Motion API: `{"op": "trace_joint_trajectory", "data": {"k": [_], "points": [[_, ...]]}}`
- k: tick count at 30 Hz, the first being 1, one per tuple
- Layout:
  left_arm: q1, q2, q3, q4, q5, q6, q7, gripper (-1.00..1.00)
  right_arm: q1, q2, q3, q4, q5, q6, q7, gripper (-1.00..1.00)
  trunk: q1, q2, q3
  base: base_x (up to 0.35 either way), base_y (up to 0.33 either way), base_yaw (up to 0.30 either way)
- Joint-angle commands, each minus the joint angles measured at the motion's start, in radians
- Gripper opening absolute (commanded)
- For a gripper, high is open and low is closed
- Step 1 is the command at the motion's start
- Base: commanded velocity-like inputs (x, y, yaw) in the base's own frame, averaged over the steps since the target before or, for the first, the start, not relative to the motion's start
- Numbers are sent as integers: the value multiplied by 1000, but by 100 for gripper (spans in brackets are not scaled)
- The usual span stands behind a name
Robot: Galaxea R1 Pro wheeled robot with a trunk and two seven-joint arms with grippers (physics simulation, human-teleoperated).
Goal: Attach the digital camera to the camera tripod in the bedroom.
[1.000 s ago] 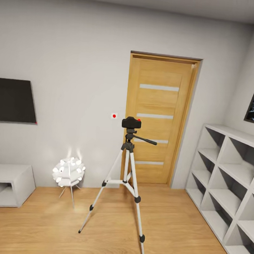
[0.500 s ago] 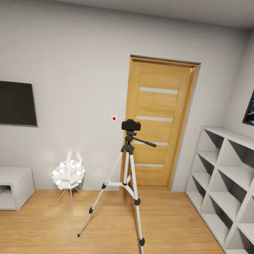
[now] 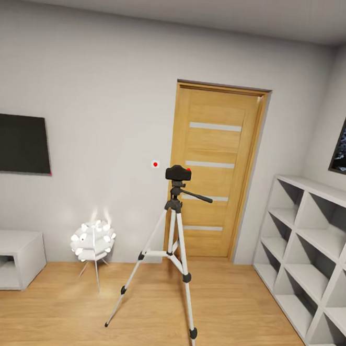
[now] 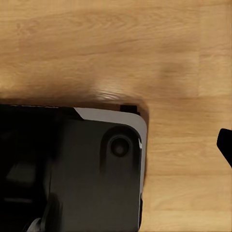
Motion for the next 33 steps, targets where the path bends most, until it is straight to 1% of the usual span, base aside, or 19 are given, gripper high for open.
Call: {"op": "trace_joint_trajectory", "data": {"k": [1,4,7,33], "points": [[0,0,-8,1,11,-3,-4,100,-1,-1,-8,3,5,-6,2,100,0,-1,0,0,0,0],[0,1,-8,1,12,-4,-2,100,-1,-2,-8,3,-7,-6,2,100,0,-1,1,0,0,0],[0,1,-8,0,12,-4,-1,100,-1,-3,-6,3,-10,-5,2,100,0,-1,1,0,0,0],[0,2,-9,-9,5,-9,-1,100,-1,-8,7,3,-8,1,7,100,0,-1,2,0,0,0]]}}
